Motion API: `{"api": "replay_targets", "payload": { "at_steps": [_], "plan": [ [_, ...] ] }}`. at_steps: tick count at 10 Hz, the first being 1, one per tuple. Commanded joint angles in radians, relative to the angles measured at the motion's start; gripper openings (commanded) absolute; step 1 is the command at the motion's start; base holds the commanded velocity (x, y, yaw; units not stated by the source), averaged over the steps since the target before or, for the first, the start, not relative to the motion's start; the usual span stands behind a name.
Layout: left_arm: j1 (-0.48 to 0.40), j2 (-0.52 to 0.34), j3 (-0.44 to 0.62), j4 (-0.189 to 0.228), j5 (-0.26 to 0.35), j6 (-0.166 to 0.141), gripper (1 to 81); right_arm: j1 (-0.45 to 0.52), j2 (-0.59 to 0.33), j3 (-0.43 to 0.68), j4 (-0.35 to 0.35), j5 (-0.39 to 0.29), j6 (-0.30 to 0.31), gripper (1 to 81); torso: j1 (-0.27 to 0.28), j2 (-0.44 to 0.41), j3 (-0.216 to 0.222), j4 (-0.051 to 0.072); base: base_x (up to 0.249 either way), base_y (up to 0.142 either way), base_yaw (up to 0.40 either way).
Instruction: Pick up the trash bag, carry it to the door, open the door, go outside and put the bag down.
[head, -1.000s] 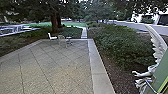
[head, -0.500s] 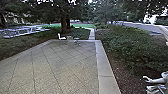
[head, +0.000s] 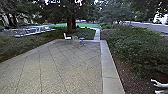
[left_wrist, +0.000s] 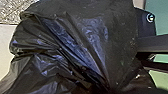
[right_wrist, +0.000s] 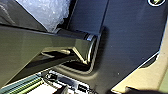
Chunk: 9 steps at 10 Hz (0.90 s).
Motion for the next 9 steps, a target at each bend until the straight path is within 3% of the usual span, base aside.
{"api": "replay_targets", "payload": {
  "at_steps": [1,2,3,6,8,9],
  "plan": [
    [-0.069,-0.063,0.103,-0.014,0.066,-0.002,1.0,0.032,-0.100,0.220,0.004,-0.105,-0.004,81.1,0.001,0.000,0.000,0.000,0.000,0.000,0.000],
    [-0.089,-0.087,0.135,-0.028,0.066,-0.005,1.0,0.032,-0.134,0.280,0.003,-0.105,-0.005,81.1,0.001,0.000,0.000,0.000,0.000,0.000,0.000],
    [-0.116,-0.116,0.167,-0.063,0.067,-0.005,1.0,0.030,-0.140,0.293,0.001,-0.105,-0.004,81.1,0.001,0.000,-0.076,0.000,0.000,0.000,0.000],
    [-0.230,-0.195,0.253,-0.187,0.112,-0.005,1.0,0.029,-0.117,0.242,-0.004,-0.102,-0.004,81.1,0.001,0.000,-0.154,0.000,0.000,0.000,0.000],
    [-0.322,-0.221,0.253,-0.239,0.170,-0.005,1.0,0.029,-0.090,0.204,-0.010,-0.097,-0.004,81.1,0.001,0.000,-0.223,0.000,0.000,0.000,0.000],
    [-0.368,-0.235,0.253,-0.269,0.181,-0.005,1.0,0.027,-0.077,0.179,-0.010,-0.096,-0.004,81.1,0.001,0.000,-0.163,0.000,0.000,0.000,0.000]
  ]
}}
